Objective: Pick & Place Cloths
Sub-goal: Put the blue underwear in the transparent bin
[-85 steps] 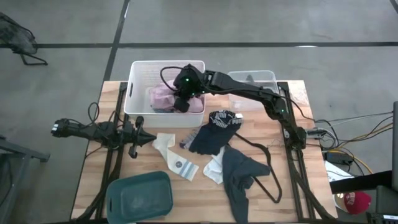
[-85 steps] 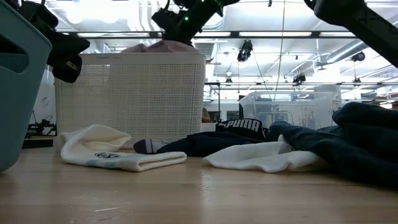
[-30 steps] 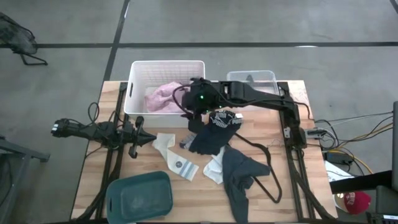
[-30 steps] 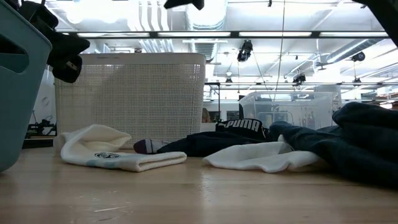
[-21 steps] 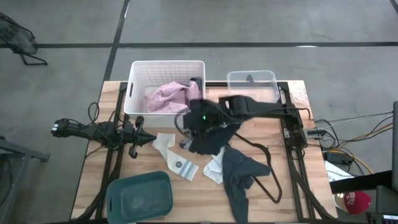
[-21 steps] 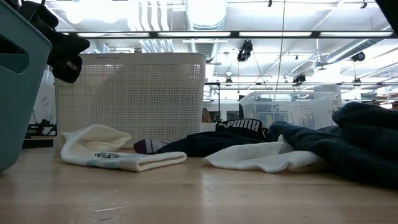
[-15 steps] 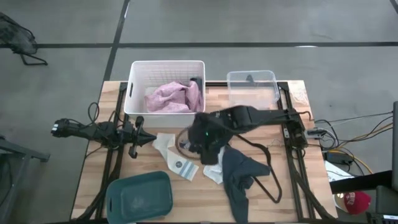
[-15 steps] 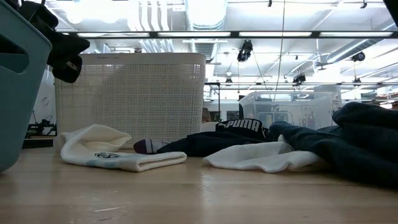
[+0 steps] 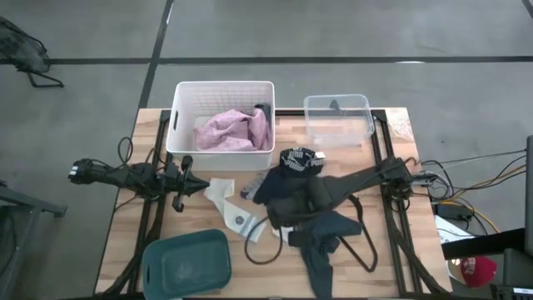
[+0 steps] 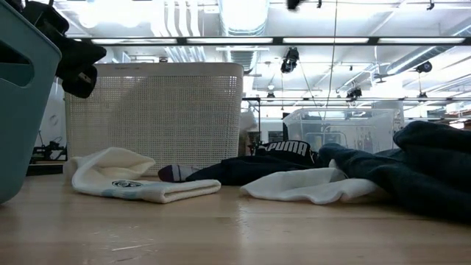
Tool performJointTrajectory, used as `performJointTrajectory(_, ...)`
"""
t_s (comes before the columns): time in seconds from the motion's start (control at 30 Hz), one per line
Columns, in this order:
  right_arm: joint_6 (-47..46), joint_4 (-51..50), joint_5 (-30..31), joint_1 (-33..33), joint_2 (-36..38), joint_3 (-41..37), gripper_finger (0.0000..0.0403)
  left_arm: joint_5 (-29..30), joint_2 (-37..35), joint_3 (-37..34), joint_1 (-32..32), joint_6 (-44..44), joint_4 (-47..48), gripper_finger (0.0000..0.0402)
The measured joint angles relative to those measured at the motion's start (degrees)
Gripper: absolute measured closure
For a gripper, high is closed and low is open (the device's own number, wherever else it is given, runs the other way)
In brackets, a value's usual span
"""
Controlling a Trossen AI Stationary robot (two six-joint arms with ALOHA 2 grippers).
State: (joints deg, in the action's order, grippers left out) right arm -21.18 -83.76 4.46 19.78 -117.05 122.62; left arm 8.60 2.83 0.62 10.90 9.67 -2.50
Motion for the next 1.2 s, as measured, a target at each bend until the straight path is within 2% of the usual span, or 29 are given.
performJointTrajectory(0.47, -8.2, 8.6, 2.0, 5.2, 2.1, -21.6, 0.0394, 0.0, 0.0, 0.0, 0.0, 0.0, 0.0, 0.039)
performJointTrajectory(0.73, -14.5, 22.2, 3.2, 7.1, 12.5, -36.6, 0.0394, 0.0, 0.0, 0.0, 0.0, 0.0, 0.0, 0.039)
performJointTrajectory(0.93, -24.2, 28.9, 3.4, 8.7, 21.1, -48.7, 0.0394, 0.0, 0.0, 0.0, 0.0, 0.0, 0.0, 0.039)
performJointTrajectory(1.2, -36.8, 38.1, 3.2, 8.9, 25.5, -61.1, 0.0394, 0.0, 0.0, 0.0, 0.0, 0.0, 0.1, 0.039)
